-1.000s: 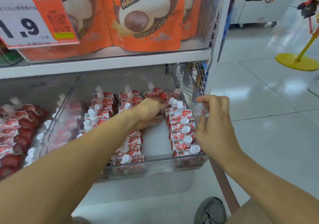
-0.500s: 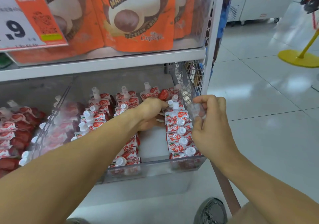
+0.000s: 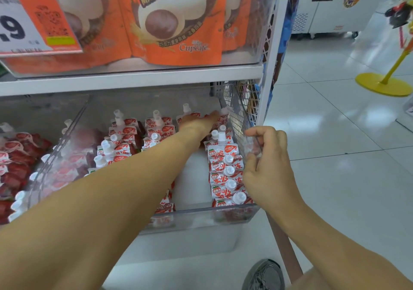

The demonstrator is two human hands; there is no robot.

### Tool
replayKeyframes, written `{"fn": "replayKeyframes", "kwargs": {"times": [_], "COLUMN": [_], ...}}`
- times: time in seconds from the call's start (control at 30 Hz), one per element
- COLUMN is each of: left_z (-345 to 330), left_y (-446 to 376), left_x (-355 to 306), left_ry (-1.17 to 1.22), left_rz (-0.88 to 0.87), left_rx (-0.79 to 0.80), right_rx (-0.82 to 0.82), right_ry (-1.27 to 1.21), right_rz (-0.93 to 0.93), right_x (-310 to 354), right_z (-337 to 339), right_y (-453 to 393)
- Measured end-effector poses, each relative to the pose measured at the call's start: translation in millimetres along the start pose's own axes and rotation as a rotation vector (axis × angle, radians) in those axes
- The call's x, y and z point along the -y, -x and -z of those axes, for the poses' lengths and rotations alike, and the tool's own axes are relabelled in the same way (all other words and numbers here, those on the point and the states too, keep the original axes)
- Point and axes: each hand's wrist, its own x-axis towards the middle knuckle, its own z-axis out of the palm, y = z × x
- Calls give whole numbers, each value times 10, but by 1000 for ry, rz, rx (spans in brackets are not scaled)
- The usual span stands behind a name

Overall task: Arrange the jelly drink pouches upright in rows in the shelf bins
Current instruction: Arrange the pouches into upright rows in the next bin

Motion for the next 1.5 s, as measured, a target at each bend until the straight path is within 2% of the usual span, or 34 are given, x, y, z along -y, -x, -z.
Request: {"fn": "replayKeyframes", "kwargs": {"times": [0.13,0.3,0.5,0.73,0.8,0.9,0.97,1.0,1.07,1.1,1.17,1.23,1.37,1.5], "left_z": [74,98,-55,90,126,215,285,317,371,383,376,305,149,208], "left_y": [-58,-37,-17,-63,-95,-139,-110,-100,-74,-56,13,20,-87,-225], "left_x": [78,125,118,192,222,170,65,10,-101,-150,-231,-297,-406,-381], "left_ry": [158,64,-7,6,-36,-250,-418,-524,-679,-668,-628,-759,-1020,-1058], "left_rz": [76,86,-10,50,56,28,-33,-124,-412,-539,-626,-624,-660,-688], "left_rx": [130,275,252,399,443,514,469,381,131,72,162,283,348,427], "right_rx": [6,21,39,31,20,29,52,64,80,82,80,79,67,81], "right_ry": [-3,7,-4,25,34,26,16,12,6,4,1,1,-10,-14], "right_rz": [-1,-21,-40,-52,-55,-45,-42,-44,-50,-50,-47,-45,-31,-33], "right_x": [-5,-11,-8,31,42,37,14,2,-8,-10,-13,-12,-17,-20], "right_z": [10,15,45,17,9,15,32,42,54,58,60,53,55,72], "right_y": [2,2,17,9,4,-2,2,6,13,16,17,14,5,17]}}
